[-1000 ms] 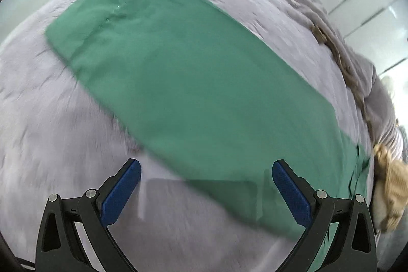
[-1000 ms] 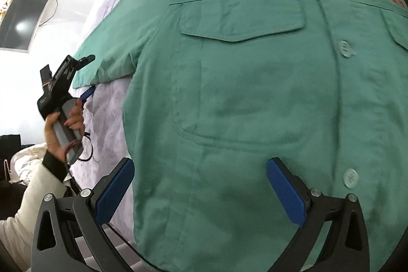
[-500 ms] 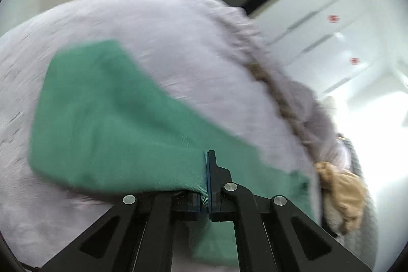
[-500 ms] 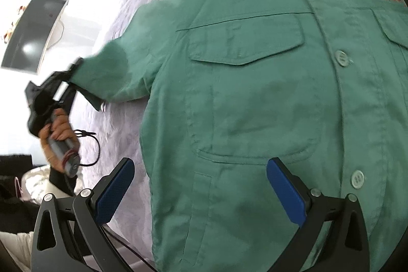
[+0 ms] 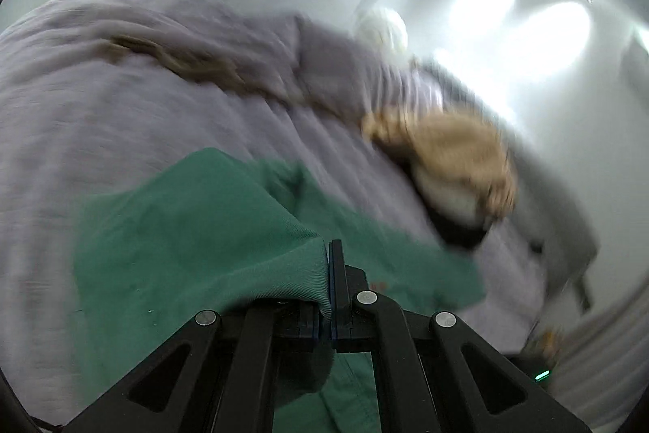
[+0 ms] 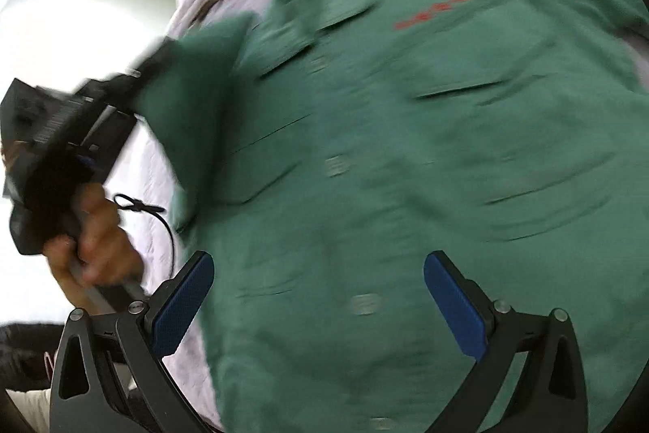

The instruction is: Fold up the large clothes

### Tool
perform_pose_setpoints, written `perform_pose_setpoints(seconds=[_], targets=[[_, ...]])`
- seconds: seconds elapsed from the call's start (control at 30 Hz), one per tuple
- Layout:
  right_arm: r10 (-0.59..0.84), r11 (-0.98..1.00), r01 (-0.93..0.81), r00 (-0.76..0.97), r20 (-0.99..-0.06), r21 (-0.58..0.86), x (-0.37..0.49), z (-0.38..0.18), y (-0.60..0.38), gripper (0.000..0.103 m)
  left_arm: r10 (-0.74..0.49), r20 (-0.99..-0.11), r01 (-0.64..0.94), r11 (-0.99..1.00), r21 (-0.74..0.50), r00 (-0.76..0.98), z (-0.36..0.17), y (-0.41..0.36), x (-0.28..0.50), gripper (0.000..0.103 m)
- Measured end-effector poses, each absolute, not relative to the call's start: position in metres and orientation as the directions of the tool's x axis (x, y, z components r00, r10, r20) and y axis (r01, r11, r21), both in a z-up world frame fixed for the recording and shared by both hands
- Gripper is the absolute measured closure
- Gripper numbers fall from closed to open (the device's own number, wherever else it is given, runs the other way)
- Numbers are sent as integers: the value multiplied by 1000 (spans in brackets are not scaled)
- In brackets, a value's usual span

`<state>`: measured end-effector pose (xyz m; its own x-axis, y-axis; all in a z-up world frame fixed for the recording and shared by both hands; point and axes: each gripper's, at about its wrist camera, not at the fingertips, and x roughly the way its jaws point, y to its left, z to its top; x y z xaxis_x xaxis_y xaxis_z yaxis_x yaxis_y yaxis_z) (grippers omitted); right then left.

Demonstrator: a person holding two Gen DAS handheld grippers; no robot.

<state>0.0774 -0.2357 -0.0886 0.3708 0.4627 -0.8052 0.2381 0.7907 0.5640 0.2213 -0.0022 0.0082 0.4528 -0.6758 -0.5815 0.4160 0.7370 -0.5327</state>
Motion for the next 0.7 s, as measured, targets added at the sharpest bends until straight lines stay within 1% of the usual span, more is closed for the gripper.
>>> perform_pose_setpoints(seconds=[0.1, 0.17, 0.2, 0.23, 0.27, 0.3, 0.33, 0.43, 0.5, 0.57, 0.6, 0.7], targets=[[427, 797, 288, 354, -832, 532, 74, -99, -268, 0, -614, -690, 424, 781, -459, 383, -27, -65, 219, 99], [419, 795, 308, 344, -840, 522, 72, -103, -288, 0, -537, -770, 405, 825, -393, 346, -62, -90, 218, 99], [412, 800, 310, 340, -846, 514, 72, -102, -296, 0, -511, -789, 404, 837, -368, 340, -70, -91, 208, 99], [403, 807, 308, 338, -850, 505, 74, -100, -301, 0, -469, -818, 406, 854, -324, 333, -78, -98, 203, 88], [393, 816, 301, 337, -856, 493, 77, -97, -305, 0, -448, -832, 407, 861, -305, 326, -85, -101, 201, 74], [383, 825, 293, 337, -860, 483, 82, -97, -304, 0, -422, -847, 401, 872, -281, 324, -87, -99, 195, 39], [370, 839, 277, 341, -864, 468, 88, -94, -302, 0, -398, -846, 393, 884, -252, 354, -81, -96, 187, 24], [328, 885, 207, 357, -874, 417, 98, -88, -292, 0, -376, -838, 421, 885, -199, 396, -66, -79, 164, 24], [313, 913, 140, 365, -877, 384, 112, -78, -274, 0, -343, -838, 399, 902, -167, 425, -58, -59, 155, 24], [305, 936, 54, 372, -877, 349, 128, -68, -248, 0, -277, -835, 342, 933, -115, 475, -50, -32, 142, 24], [307, 941, 17, 374, -875, 338, 134, -65, -235, 0, -215, -840, 284, 956, -76, 499, -49, -12, 134, 24], [311, 951, -121, 369, -876, 286, 162, -64, -183, 0, -69, -860, 145, 989, 6, 505, -63, 37, 131, 24]])
